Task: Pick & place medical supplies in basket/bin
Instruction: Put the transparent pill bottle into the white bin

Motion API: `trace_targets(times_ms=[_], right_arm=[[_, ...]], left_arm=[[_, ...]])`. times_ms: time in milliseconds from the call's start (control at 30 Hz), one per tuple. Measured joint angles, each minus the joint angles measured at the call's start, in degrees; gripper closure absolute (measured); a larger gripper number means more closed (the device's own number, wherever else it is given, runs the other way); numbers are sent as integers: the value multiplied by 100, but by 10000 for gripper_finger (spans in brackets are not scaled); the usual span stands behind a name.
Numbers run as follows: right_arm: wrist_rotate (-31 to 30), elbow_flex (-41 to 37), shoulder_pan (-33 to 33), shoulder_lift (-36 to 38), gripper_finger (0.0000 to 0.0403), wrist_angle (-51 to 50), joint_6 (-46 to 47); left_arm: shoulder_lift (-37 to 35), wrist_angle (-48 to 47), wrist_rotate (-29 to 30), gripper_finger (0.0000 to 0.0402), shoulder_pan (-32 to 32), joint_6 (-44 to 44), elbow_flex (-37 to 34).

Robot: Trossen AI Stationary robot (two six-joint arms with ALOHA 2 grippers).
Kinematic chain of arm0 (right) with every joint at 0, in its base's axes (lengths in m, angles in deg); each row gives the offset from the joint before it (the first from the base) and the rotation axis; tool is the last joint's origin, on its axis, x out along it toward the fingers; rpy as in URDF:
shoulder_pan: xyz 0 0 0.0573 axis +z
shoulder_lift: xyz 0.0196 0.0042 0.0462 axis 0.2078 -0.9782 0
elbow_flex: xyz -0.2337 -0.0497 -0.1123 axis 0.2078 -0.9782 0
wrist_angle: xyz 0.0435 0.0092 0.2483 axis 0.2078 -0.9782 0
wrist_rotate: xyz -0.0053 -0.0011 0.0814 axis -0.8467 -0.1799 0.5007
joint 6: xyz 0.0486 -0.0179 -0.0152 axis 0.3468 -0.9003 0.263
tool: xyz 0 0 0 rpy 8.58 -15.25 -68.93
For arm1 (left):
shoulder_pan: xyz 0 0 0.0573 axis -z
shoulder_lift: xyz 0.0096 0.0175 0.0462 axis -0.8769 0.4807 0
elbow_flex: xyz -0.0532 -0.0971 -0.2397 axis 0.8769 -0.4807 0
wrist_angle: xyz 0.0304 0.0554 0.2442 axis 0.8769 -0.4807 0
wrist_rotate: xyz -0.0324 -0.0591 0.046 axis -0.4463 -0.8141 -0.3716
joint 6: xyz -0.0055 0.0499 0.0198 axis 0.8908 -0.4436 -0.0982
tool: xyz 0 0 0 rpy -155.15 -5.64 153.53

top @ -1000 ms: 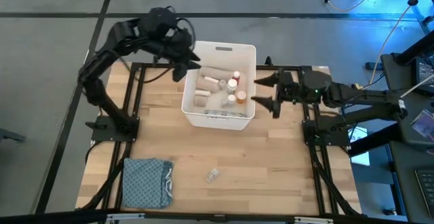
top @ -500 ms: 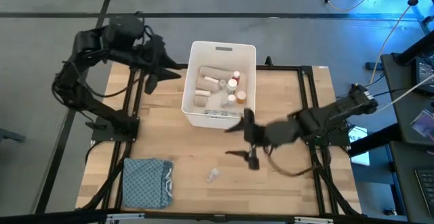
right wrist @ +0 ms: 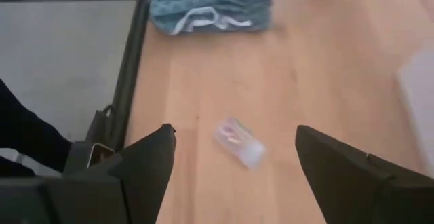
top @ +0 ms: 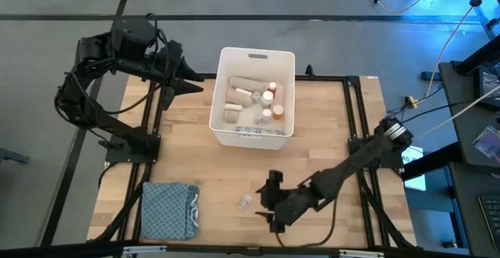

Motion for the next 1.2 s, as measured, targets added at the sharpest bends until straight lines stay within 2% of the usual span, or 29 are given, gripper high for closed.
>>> trace_targets(times_ms=[200,333,600,767,1200], right_arm=[[5,-742,8,-566,100,2161,-226],[-51,-1067,-59,-833,100,2902,-554],[793,-1610,-457,-899,100,3336,-1117],[1272,-2223,-650,-899,100,4337,-1498],[1541,-3350,-994,-890,100,6041,-2598]], left_arm=[[0,-120,0,260,0,-2,-2],[0,-302,0,260,0,-17,-4],[4,-370,4,260,0,-17,-4],[4,-496,33,260,0,-13,-4],[4,-498,47,260,-1,137,-4]])
